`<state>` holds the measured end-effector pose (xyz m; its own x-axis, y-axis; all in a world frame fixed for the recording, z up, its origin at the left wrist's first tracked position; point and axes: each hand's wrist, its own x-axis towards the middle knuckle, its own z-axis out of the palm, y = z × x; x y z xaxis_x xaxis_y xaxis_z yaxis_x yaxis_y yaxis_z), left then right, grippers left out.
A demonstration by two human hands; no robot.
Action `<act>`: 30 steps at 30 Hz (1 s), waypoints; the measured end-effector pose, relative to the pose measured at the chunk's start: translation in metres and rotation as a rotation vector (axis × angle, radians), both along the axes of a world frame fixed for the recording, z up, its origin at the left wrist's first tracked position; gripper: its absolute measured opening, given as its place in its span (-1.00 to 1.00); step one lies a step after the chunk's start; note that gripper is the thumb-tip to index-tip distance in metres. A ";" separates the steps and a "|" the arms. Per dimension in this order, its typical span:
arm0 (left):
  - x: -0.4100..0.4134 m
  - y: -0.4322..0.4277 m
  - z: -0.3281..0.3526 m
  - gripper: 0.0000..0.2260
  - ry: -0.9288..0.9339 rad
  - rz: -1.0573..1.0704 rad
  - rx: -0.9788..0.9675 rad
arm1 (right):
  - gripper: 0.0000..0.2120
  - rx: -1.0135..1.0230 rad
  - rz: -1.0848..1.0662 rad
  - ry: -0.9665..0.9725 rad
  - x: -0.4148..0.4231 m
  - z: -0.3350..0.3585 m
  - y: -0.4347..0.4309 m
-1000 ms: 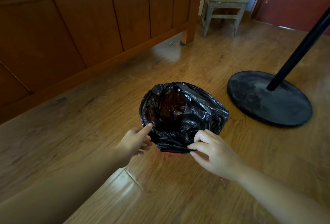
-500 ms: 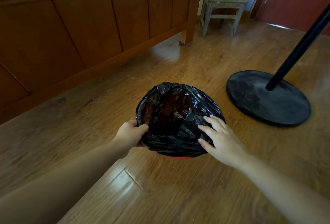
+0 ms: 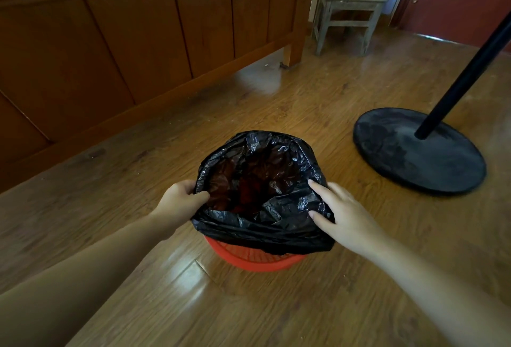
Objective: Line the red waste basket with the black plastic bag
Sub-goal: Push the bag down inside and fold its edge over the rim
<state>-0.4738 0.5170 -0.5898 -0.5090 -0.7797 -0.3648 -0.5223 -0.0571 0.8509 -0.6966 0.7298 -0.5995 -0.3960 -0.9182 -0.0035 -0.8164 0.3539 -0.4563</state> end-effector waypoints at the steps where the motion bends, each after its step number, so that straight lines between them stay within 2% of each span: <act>1: 0.000 0.000 0.000 -0.91 0.005 0.016 0.008 | -0.45 -0.006 0.011 -0.032 0.001 -0.001 0.001; 6: -0.002 -0.003 -0.001 -0.91 0.029 0.078 0.040 | -0.39 -0.034 0.072 -0.183 0.004 0.000 0.005; 10: -0.003 -0.006 -0.002 -0.94 0.009 0.142 0.049 | -0.40 -0.013 0.085 -0.226 0.003 0.000 0.008; 15: -0.006 -0.002 -0.004 -0.96 0.064 0.241 0.162 | -0.40 0.035 0.133 -0.111 0.008 -0.001 0.008; 19: -0.009 0.005 -0.005 -0.97 0.116 0.249 0.225 | -0.45 -0.023 0.153 -0.034 0.015 -0.001 0.002; 26: -0.013 0.013 -0.006 -0.95 0.171 0.226 0.325 | -0.70 -0.262 0.169 0.130 0.023 0.007 -0.004; 30: -0.017 0.016 -0.007 -0.95 0.207 0.245 0.337 | -0.85 -0.308 0.179 0.147 0.029 0.010 -0.006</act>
<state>-0.4904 0.5335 -0.5970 -0.4132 -0.7415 -0.5286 -0.2800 -0.4490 0.8486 -0.6675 0.7240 -0.5897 -0.2051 -0.9220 0.3283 -0.9174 0.0642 -0.3927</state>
